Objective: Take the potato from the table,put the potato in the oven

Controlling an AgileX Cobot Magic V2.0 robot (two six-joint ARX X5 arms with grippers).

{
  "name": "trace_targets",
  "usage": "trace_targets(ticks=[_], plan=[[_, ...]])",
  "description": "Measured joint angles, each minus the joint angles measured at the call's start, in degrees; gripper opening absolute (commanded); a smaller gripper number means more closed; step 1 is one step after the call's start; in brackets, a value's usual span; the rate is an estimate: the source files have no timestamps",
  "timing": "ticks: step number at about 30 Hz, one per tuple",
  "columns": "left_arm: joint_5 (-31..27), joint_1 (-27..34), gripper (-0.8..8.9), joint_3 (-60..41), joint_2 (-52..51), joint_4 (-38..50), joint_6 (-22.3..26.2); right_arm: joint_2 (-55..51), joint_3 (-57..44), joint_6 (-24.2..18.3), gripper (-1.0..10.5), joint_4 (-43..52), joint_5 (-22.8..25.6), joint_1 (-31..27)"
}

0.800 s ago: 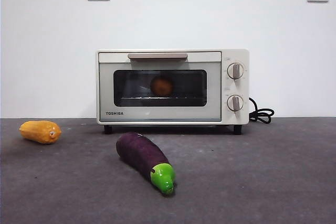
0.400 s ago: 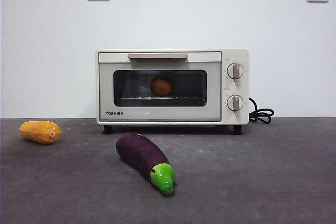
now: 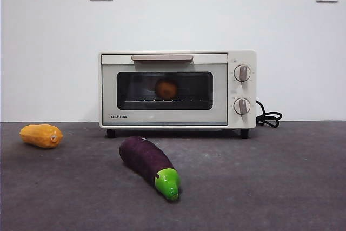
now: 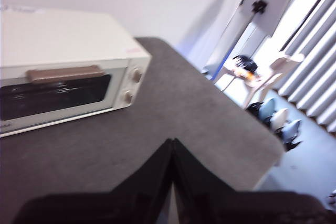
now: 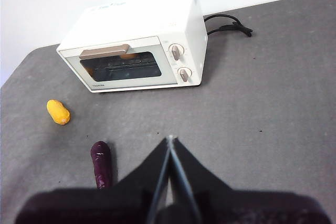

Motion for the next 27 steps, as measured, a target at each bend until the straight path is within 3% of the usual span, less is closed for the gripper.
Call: trace_targets(ticks=[6,9,14,19,27], plan=[[-10.01,0.94,-0.04,-0.04,2.29,-1.44,12.81,0.00,0.00,0.00,0.0,0.00,0.00,0.00],[-10.67,3.17,-0.04,-0.66,1.86,-1.36,20.37,0.00,0.00,0.00,0.0,0.00,0.00,0.00],[-10.78,8.24,-0.04,-7.72,-2.03,2.27,27.71,0.00,0.00,0.00,0.0,0.00,0.00,0.00],[-12.28,13.29,-0.04,-22.56,-10.51,16.17,30.32,0.00,0.00,0.00,0.0,0.00,0.00,0.00],[-12.63,16.06,-0.04,-49.29,-26.05,34.91,28.87,0.00,0.00,0.00,0.0,0.00,0.00,0.00]])
